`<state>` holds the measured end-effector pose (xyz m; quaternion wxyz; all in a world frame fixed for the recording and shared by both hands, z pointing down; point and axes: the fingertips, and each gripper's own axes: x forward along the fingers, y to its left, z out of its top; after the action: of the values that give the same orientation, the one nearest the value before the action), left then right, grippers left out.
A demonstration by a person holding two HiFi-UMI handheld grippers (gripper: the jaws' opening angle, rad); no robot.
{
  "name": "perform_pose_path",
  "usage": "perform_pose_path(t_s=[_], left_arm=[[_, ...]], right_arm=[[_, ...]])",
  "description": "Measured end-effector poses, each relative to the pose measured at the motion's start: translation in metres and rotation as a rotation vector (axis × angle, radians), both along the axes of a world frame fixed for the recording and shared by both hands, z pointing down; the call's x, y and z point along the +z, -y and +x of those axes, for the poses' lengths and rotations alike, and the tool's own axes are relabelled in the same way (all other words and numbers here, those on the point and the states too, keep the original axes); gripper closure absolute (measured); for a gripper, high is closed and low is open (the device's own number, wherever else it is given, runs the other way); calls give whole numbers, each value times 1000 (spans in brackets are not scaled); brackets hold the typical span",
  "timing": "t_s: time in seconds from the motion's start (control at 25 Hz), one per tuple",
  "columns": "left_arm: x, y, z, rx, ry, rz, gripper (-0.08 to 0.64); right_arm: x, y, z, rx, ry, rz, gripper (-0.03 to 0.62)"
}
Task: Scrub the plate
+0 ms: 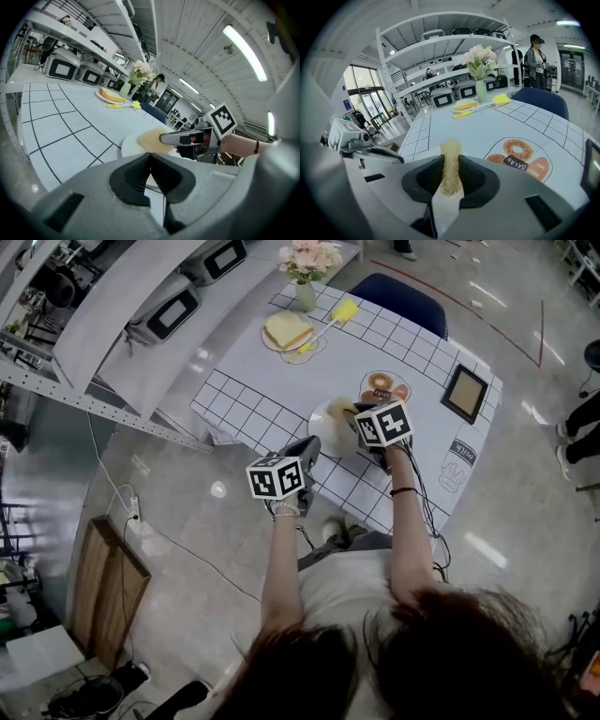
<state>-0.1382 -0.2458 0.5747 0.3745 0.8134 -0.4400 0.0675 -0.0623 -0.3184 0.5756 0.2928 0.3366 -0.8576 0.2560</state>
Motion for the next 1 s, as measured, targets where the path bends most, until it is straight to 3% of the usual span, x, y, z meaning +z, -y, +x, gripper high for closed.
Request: perform_pose_path(t_s=[1.0], left_arm=[[-3, -21, 20, 31, -3, 7, 549]], right_arm=[[-2, -36, 19, -34, -5, -56, 512]])
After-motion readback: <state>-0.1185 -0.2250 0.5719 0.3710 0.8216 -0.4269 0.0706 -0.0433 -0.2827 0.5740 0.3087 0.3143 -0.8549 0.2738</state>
